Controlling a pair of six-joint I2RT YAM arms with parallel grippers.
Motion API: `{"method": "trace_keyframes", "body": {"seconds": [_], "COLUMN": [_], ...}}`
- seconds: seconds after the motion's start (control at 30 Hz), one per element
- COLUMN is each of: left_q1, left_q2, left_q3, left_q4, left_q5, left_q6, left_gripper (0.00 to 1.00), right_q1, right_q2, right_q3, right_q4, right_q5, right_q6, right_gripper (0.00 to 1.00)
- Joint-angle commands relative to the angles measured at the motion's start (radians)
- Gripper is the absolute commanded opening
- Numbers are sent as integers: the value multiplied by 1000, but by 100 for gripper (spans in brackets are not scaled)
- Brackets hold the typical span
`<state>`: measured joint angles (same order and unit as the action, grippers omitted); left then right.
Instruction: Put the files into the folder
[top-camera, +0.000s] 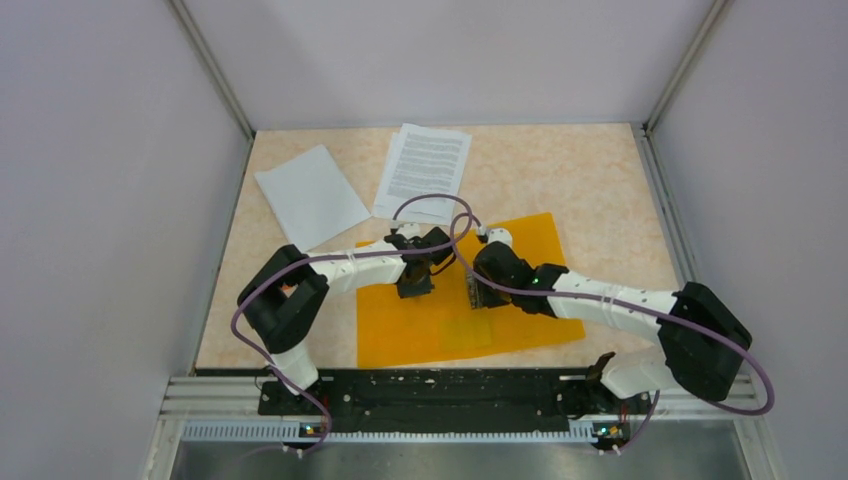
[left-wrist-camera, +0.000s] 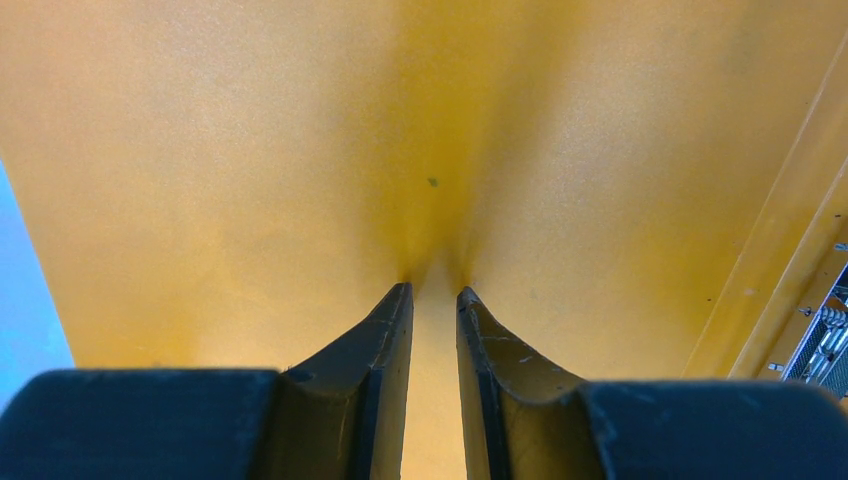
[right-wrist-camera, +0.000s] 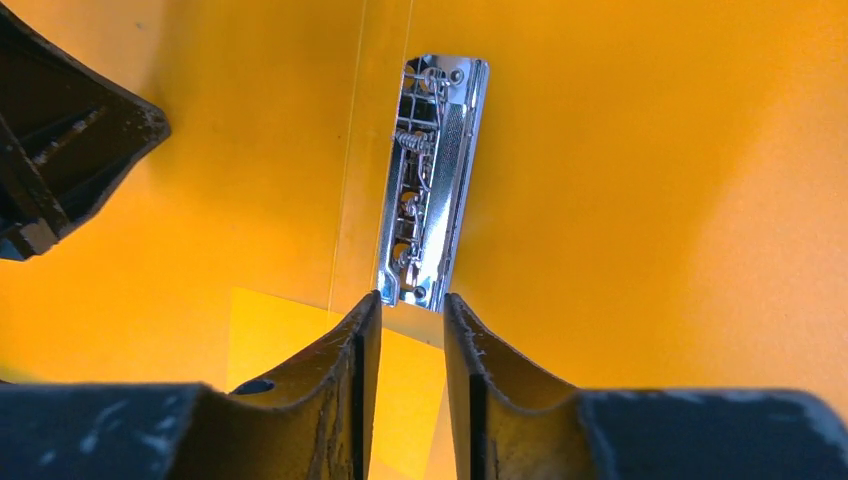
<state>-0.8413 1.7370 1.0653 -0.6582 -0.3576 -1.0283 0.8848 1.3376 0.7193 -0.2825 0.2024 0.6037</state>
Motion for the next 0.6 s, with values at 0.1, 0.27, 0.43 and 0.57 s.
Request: {"method": "trace_keyframes", "body": {"seconds": [0.1, 0.27, 0.43, 0.57], "left_q1": [-1, -1, -1, 1], "left_q2": [16, 9, 7, 2], "left_q3": [-17, -30, -46, -60], "left_q4": [-33, -22, 0, 12], "left_q5": [28, 39, 65, 77], "left_q6": [-30, -36, -41, -44], "left_gripper": [28, 28, 26, 24], "right_q1": [42, 56, 73, 85], "right_q2": [67, 95, 123, 140], "right_q3": [77, 95, 107, 108], "right_q4": [-15, -13, -14, -13], "right_q5": [55, 53, 61, 68], "right_q6": [26, 32, 42, 50], "right_gripper": [18, 16, 16, 15]}}
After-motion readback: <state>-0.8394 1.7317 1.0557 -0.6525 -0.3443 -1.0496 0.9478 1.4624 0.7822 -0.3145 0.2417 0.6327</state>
